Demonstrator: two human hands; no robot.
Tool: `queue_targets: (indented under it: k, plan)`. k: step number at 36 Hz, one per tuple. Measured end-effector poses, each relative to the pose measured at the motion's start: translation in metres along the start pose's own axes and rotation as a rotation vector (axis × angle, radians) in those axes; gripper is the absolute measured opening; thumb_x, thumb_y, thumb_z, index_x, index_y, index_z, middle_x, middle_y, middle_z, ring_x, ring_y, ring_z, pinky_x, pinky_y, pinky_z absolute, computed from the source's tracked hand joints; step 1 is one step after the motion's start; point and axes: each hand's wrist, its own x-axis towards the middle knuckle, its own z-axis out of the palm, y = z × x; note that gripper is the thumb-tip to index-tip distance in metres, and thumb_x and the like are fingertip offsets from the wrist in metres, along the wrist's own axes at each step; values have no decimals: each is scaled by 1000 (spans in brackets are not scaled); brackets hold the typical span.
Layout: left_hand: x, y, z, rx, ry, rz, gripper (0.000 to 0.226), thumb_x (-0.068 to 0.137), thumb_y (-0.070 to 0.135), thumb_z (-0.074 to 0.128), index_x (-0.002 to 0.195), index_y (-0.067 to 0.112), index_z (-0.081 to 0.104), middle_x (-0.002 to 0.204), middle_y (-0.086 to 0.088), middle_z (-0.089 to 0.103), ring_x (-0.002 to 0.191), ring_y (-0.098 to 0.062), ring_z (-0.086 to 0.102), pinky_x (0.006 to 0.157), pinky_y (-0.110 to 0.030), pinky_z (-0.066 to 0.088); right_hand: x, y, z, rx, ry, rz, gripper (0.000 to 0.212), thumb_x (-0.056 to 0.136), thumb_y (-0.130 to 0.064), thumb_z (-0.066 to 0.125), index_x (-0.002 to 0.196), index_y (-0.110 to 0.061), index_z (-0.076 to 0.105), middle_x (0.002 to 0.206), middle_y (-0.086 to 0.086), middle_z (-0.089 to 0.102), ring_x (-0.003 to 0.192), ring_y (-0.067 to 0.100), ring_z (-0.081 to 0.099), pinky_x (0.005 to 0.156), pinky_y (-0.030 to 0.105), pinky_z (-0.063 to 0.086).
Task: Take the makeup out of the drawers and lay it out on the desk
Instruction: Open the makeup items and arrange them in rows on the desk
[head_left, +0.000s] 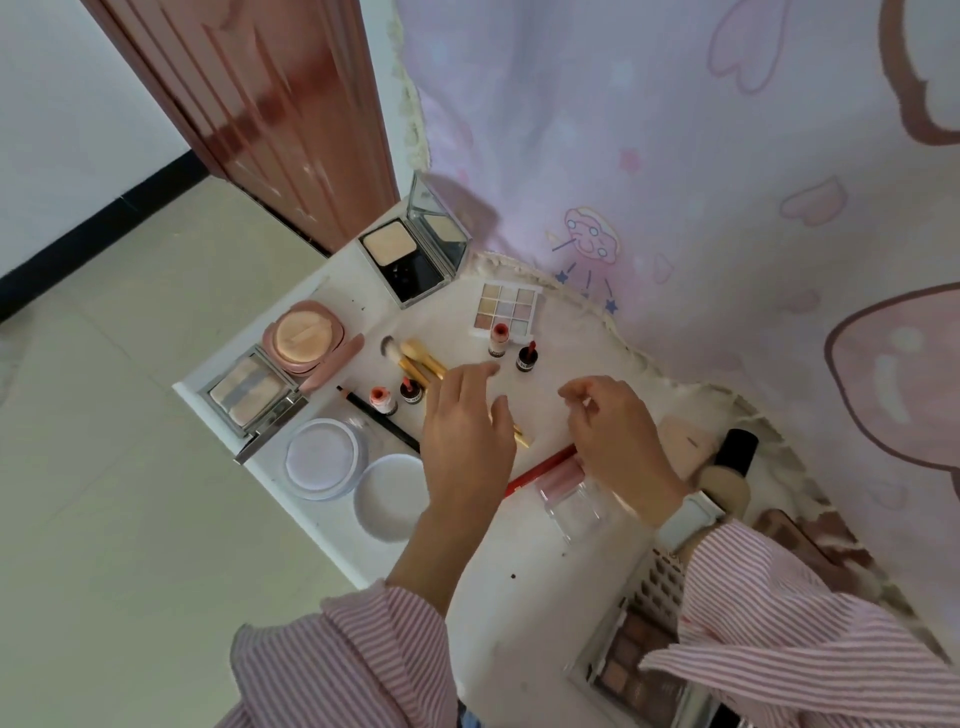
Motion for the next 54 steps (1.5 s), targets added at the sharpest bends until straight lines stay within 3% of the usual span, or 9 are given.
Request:
queue_targets:
  k: [3,8,13,19,25,32,37,44,54]
  plan:
    - [-27,-7,-6,71,-53,75,25,75,3,72,98,11,68,93,-4,68,91,-25,59,77,-30,45,-8,17,-6,-156,-124,-140,24,91,-7,49,105,-15,67,110,0,61,105,21,51,92,41,41]
    - [-59,-20,-5,289,-173,160,23,65,12,81,85,15,72,81,-1,67,79,-23,59,65,-35,48,-7,30,-17,-219,-244,-225,26,90,-4,49,105,-14,67,109,4,57,101,22,48,89,43,41]
    - [-60,-20,1,398,-215,176,20,61,15,84,76,17,71,70,1,63,69,-21,55,58,-33,45,0,26,-20,-176,-322,-181,29,92,-8,48,116,-16,62,104,-7,43,99,10,39,89,18,32]
    - [-52,-14,2,420,-201,166,18,63,11,83,73,16,69,68,1,62,66,-20,54,57,-32,43,6,22,-21,-122,-354,-119,23,89,-12,56,110,-16,64,103,-5,42,101,10,43,87,12,31]
    - [-57,-22,-16,254,-128,106,13,74,8,75,82,12,66,78,-2,63,71,-24,56,62,-35,43,-8,3,-36,59,-367,-65,7,91,-25,54,91,-26,61,86,-11,55,77,4,50,67,14,36]
    - [-70,-21,-40,113,-269,59,10,92,19,52,92,14,61,84,1,63,70,-15,56,73,-30,44,-39,-21,-28,489,-394,102,13,91,-9,55,82,-3,61,49,-8,57,43,2,46,47,13,39]
    - [-78,-11,-44,67,-367,107,30,98,34,38,103,15,61,92,3,62,70,-13,57,61,-24,44,-53,-27,-15,499,-413,72,15,92,-13,54,81,-3,60,48,-8,52,47,7,42,51,19,37]
    - [-80,-14,-44,119,-404,51,40,91,51,18,79,22,43,52,12,35,43,-7,35,47,-16,23,-56,-36,-14,312,-426,-80,17,93,-18,52,77,-25,54,62,-8,51,52,2,43,54,13,36]
    - [-71,-12,-54,-61,-433,-98,42,93,47,39,55,28,32,46,9,35,43,-10,36,47,-18,25,-52,-45,-24,278,-389,-255,18,92,-15,52,80,-28,54,76,-8,60,69,13,54,68,28,45]
